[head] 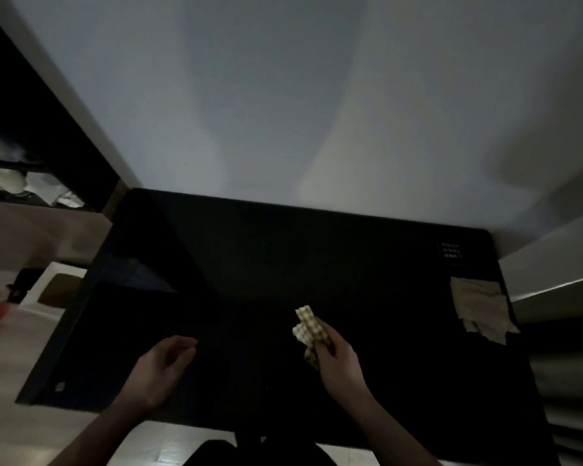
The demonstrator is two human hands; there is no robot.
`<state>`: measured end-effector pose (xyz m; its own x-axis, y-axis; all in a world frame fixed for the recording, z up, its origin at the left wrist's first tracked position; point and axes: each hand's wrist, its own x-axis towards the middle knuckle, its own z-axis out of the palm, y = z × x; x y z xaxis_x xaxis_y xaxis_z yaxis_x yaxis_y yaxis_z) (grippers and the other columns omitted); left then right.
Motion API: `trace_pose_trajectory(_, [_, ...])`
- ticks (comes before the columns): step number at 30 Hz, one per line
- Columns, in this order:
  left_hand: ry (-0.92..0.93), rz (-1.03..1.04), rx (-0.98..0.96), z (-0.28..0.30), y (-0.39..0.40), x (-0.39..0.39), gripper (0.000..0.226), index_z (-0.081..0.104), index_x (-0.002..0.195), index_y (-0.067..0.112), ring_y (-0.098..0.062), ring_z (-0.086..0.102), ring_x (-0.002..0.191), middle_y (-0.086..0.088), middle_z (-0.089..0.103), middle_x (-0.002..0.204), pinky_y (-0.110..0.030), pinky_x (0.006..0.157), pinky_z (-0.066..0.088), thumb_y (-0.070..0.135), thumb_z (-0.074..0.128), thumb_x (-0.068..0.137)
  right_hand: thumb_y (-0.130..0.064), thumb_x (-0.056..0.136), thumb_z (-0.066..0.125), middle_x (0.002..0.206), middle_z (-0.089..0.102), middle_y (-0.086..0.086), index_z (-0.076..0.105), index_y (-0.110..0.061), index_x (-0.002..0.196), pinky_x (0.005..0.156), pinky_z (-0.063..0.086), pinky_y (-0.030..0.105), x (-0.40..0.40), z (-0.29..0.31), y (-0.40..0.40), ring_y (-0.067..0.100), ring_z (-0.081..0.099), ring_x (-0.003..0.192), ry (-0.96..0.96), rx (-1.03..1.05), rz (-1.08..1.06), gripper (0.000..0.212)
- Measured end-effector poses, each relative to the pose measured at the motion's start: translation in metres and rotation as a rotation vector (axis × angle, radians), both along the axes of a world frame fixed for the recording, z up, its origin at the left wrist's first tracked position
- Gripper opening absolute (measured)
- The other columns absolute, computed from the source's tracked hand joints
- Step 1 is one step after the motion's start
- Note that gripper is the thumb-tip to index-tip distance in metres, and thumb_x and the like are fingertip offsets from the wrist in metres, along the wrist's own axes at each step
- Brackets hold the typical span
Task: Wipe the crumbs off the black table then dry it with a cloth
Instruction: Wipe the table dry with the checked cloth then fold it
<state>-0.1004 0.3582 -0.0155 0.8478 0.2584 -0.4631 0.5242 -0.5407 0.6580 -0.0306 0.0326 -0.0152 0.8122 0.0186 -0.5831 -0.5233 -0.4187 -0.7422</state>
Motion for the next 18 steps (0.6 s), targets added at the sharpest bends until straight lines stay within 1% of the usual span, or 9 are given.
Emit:
trace_pose_trajectory(1, [-0.011,0.031,0.012,0.001,0.005,-0.003,0.014,0.075,0.109,0.025,0.003,0.070,0.095,0.010,0.077,0.104,-0.014,0.083,0.051,0.021,0.069,0.097,-0.024,0.106,0.054,0.113,0.071,-0.027,0.060,-0.046,0.137,0.083,0.057,0.013,0.005,-0.001,0.005,-0.012,0.068,0.100,-0.005,0.004,0.018,0.038])
trace_pose_trajectory(3, [-0.032,0.077,0.040,-0.001,0.018,-0.008,0.013,0.077,0.108,0.022,0.010,0.069,0.094,0.009,0.077,0.101,-0.004,0.079,0.048,0.020,0.070,0.096,-0.024,0.107,0.054,0.113,0.070,-0.028,0.056,-0.049,0.139,0.077,0.053,0.006,0.017,-0.004,0.017,-0.018,0.066,0.095,-0.025,0.013,0.066,0.041])
trace_pose_trajectory(5, [-0.008,0.100,0.045,0.000,0.034,-0.013,0.015,0.076,0.110,0.020,0.005,0.070,0.091,0.008,0.076,0.103,-0.013,0.080,0.049,0.020,0.069,0.097,-0.025,0.107,0.052,0.113,0.065,-0.030,0.052,-0.046,0.146,0.071,0.047,0.002,0.028,-0.003,0.033,-0.019,0.062,0.093,-0.029,0.003,0.100,0.043])
trace_pose_trajectory(7, [0.005,0.123,0.058,-0.002,0.055,-0.018,0.017,0.075,0.114,0.020,0.001,0.066,0.095,0.006,0.075,0.107,-0.023,0.083,0.048,0.022,0.068,0.098,-0.027,0.108,0.049,0.116,0.065,-0.029,0.050,-0.044,0.149,0.071,0.047,0.002,0.035,-0.002,0.050,-0.016,0.061,0.098,-0.024,0.006,0.138,0.044])
trace_pose_trajectory(9, [0.015,0.140,0.088,-0.007,0.080,-0.019,0.018,0.074,0.114,0.021,-0.002,0.065,0.096,0.005,0.073,0.110,-0.026,0.083,0.047,0.024,0.067,0.098,-0.026,0.109,0.048,0.114,0.061,-0.033,0.048,-0.041,0.151,0.072,0.046,0.000,0.042,0.001,0.069,-0.017,0.059,0.098,-0.037,-0.010,0.185,0.045])
trace_pose_trajectory(11, [0.024,0.145,0.124,-0.014,0.107,-0.017,0.015,0.074,0.112,0.023,-0.007,0.065,0.095,0.003,0.072,0.109,-0.023,0.081,0.047,0.023,0.068,0.098,-0.027,0.109,0.048,0.109,0.056,-0.036,0.045,-0.040,0.154,0.074,0.043,0.003,0.051,0.001,0.088,-0.020,0.056,0.094,-0.056,-0.029,0.218,0.047])
trace_pose_trajectory(14, [0.040,0.166,0.179,-0.031,0.156,-0.005,0.018,0.076,0.112,0.015,-0.016,0.069,0.096,-0.003,0.074,0.106,-0.020,0.080,0.050,0.018,0.073,0.094,-0.027,0.109,0.047,0.109,0.058,-0.035,0.041,-0.041,0.155,0.075,0.044,0.007,0.064,-0.002,0.123,-0.018,0.060,0.091,-0.061,-0.071,0.255,0.049])
trace_pose_trajectory(17, [0.116,0.215,0.199,-0.061,0.217,0.014,0.028,0.074,0.118,0.012,-0.027,0.072,0.104,-0.010,0.074,0.113,-0.036,0.091,0.055,0.023,0.075,0.093,-0.026,0.108,0.047,0.131,0.064,-0.021,0.039,-0.044,0.155,0.093,0.054,0.020,0.079,-0.011,0.167,-0.005,0.065,0.104,-0.069,-0.109,0.251,0.051])
trace_pose_trajectory(18, [0.129,0.223,0.223,-0.073,0.237,0.021,0.032,0.071,0.122,0.013,-0.031,0.071,0.109,-0.013,0.072,0.119,-0.042,0.095,0.054,0.027,0.074,0.093,-0.025,0.108,0.047,0.136,0.063,-0.018,0.038,-0.044,0.156,0.099,0.053,0.024,0.084,-0.015,0.182,-0.002,0.064,0.109,-0.077,-0.129,0.250,0.053])
